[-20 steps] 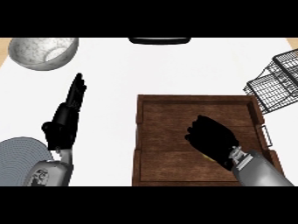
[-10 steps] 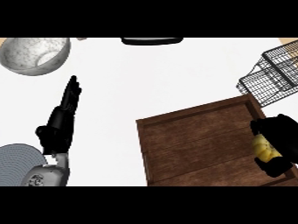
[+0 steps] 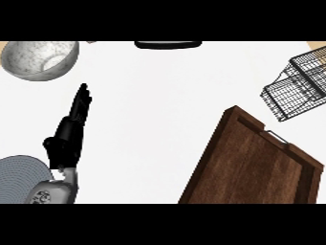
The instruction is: Pick the squash from the tray and place it in the tiered basket
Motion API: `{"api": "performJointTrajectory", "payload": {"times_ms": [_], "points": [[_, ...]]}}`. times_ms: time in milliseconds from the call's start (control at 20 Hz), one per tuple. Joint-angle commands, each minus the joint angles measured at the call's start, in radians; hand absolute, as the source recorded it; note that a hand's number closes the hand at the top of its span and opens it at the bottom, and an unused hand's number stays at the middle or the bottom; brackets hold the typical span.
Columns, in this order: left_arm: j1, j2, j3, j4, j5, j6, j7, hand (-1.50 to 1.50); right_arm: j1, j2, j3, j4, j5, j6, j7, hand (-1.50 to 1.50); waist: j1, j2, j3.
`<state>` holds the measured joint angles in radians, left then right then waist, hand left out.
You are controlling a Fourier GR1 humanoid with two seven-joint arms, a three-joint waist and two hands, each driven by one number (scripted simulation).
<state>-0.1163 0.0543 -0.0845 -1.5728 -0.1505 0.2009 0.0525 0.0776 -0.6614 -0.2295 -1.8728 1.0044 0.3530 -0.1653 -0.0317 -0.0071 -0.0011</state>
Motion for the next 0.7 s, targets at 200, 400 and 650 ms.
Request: {"api": "performJointTrajectory", "payload": {"times_ms": [200,400,650], "points": [[-0.004,-0.013,-0.02,-0.008,-0.007,-0.008,-0.003,0.0,-0.141,-0.118,-0.345,-0.133,-0.32,0.335,0.087,1.5,0.023,0.003,-0.001],[-0.005,0.013,0.004,-0.028,0.004,-0.027,0.035,0.0,-0.227,-0.19,-0.448,-0.077,-0.413,0.436,0.112,1.5,0.032,0.005,0.0],[0.028,-0.01,-0.002,0.012,0.021,-0.036,-0.048,0.0,-0.389,-0.153,-0.468,0.01,-0.574,0.56,0.262,1.5,0.038,0.006,-0.001]]}}
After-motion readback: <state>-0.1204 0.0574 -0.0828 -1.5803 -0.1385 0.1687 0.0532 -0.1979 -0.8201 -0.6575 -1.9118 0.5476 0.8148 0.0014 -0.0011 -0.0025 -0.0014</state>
